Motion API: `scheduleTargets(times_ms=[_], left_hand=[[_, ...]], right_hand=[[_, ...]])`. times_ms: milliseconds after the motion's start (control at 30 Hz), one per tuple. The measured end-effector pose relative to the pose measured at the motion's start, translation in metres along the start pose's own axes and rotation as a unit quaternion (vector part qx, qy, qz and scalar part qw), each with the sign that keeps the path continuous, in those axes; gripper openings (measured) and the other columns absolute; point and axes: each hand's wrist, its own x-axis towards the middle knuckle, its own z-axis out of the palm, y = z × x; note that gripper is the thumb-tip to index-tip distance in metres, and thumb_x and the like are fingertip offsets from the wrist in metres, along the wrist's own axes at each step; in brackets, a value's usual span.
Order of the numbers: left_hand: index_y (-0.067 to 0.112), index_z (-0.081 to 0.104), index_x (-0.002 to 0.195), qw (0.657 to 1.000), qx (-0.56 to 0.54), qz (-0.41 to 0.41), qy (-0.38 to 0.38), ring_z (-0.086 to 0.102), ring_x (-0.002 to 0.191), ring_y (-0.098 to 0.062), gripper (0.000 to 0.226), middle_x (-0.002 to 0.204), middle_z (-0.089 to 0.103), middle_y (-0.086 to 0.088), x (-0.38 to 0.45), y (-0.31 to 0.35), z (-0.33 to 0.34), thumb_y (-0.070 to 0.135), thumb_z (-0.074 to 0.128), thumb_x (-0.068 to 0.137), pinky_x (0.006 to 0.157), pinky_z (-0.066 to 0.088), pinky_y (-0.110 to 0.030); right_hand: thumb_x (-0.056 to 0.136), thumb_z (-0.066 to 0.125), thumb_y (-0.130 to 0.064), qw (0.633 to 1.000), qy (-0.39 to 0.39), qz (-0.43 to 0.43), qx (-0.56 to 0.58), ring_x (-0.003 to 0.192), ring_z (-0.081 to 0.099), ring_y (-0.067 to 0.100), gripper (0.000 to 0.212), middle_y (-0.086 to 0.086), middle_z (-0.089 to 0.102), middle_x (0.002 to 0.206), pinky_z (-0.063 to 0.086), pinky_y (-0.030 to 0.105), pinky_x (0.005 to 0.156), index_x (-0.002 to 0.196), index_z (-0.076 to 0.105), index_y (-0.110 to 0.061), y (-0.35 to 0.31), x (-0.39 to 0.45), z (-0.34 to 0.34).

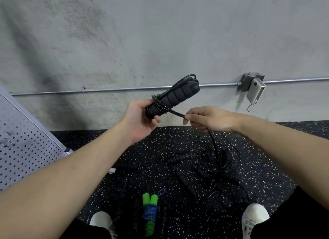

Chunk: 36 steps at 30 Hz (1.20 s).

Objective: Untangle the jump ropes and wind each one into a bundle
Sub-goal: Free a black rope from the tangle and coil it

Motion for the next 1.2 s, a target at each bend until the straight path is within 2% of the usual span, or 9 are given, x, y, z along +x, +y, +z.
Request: scheduleTargets(times_ms=[133, 200, 267, 333, 500, 800, 933, 1067, 1200], left_hand=[[0.001, 0.061, 0.111, 0.991, 0.083, -0.034, -0.095, 0.072, 0.061, -0.033, 0.026, 0.081, 0.072, -0.018, -0.010, -0.001, 0.003, 0.018, 0.047, 0.096, 0.049, 0.060, -0.029], [0.005, 0.061, 0.115, 0.980, 0.127, -0.051, -0.142, 0.073, 0.070, -0.040, 0.032, 0.090, 0.074, -0.021, -0.011, -0.003, 0.004, 0.017, 0.051, 0.087, 0.054, 0.063, -0.033], [0.007, 0.062, 0.112, 0.974, 0.155, -0.058, -0.156, 0.072, 0.075, -0.045, 0.032, 0.094, 0.075, -0.020, -0.010, -0.005, 0.004, 0.016, 0.052, 0.083, 0.054, 0.063, -0.035], [0.007, 0.062, 0.111, 0.970, 0.173, -0.063, -0.159, 0.073, 0.081, -0.045, 0.033, 0.095, 0.075, -0.019, -0.007, -0.006, 0.003, 0.016, 0.053, 0.081, 0.059, 0.064, -0.040], [0.007, 0.061, 0.110, 0.947, 0.262, -0.061, -0.173, 0.073, 0.089, -0.035, 0.021, 0.098, 0.073, -0.016, 0.002, -0.010, 0.002, 0.007, 0.051, 0.092, 0.068, 0.064, -0.049], [0.007, 0.057, 0.113, 0.904, 0.413, -0.011, -0.108, 0.071, 0.072, -0.037, 0.015, 0.110, 0.064, -0.030, 0.004, -0.018, 0.019, 0.002, 0.049, 0.101, 0.053, 0.057, -0.034], [0.016, 0.059, 0.099, 0.871, 0.486, 0.059, -0.046, 0.072, 0.085, -0.037, 0.013, 0.114, 0.060, -0.021, 0.003, -0.025, 0.024, 0.004, 0.056, 0.098, 0.066, 0.064, -0.046], [0.021, 0.057, 0.100, 0.871, 0.480, 0.109, -0.007, 0.069, 0.093, -0.032, 0.016, 0.112, 0.058, -0.012, 0.006, -0.033, 0.022, 0.005, 0.057, 0.098, 0.070, 0.065, -0.045], [0.016, 0.056, 0.108, 0.879, 0.456, 0.138, 0.020, 0.069, 0.094, -0.031, 0.015, 0.111, 0.057, -0.007, 0.006, -0.037, 0.021, 0.005, 0.058, 0.098, 0.071, 0.065, -0.043]], right_hand=[[0.086, 0.060, -0.059, 0.986, 0.058, 0.012, -0.154, 0.057, 0.050, 0.011, 0.042, -0.005, 0.056, 0.066, 0.043, 0.022, 0.059, 0.075, 0.059, -0.019, 0.009, -0.003, -0.004], [0.096, 0.064, -0.027, 0.989, 0.062, 0.017, -0.130, 0.070, 0.060, 0.016, 0.021, 0.004, 0.062, 0.076, 0.050, 0.016, 0.066, 0.080, 0.060, -0.013, 0.012, -0.004, -0.009], [0.095, 0.062, -0.005, 0.990, 0.059, 0.018, -0.124, 0.080, 0.066, 0.028, 0.010, 0.013, 0.067, 0.084, 0.055, 0.030, 0.076, 0.086, 0.063, -0.007, 0.014, -0.004, -0.014], [0.095, 0.064, -0.010, 0.988, 0.061, 0.009, -0.141, 0.077, 0.064, 0.020, 0.009, 0.006, 0.070, 0.085, 0.052, 0.038, 0.075, 0.087, 0.066, -0.014, 0.014, -0.003, -0.018], [0.090, 0.070, -0.045, 0.988, 0.079, 0.037, -0.126, 0.058, 0.045, 0.011, 0.021, -0.003, 0.057, 0.063, 0.034, 0.027, 0.058, 0.080, 0.074, -0.027, 0.005, -0.009, -0.021], [0.090, 0.069, -0.046, 0.971, 0.151, 0.049, -0.181, 0.039, 0.033, 0.006, 0.026, -0.003, 0.046, 0.054, 0.024, 0.019, 0.040, 0.078, 0.076, -0.024, -0.013, -0.002, -0.008], [0.094, 0.065, -0.043, 0.961, 0.173, 0.042, -0.211, 0.037, 0.036, 0.005, 0.024, -0.005, 0.043, 0.048, 0.027, 0.017, 0.039, 0.082, 0.075, -0.025, -0.021, -0.001, -0.003], [0.103, 0.049, -0.042, 0.957, 0.183, 0.062, -0.218, 0.044, 0.037, 0.009, 0.038, 0.004, 0.052, 0.062, 0.028, 0.016, 0.039, 0.093, 0.077, -0.019, -0.029, -0.001, -0.001], [0.103, 0.047, -0.041, 0.968, 0.180, 0.134, -0.113, 0.056, 0.046, 0.018, 0.036, 0.002, 0.058, 0.076, 0.037, 0.024, 0.049, 0.094, 0.071, -0.016, -0.026, -0.006, 0.002]])
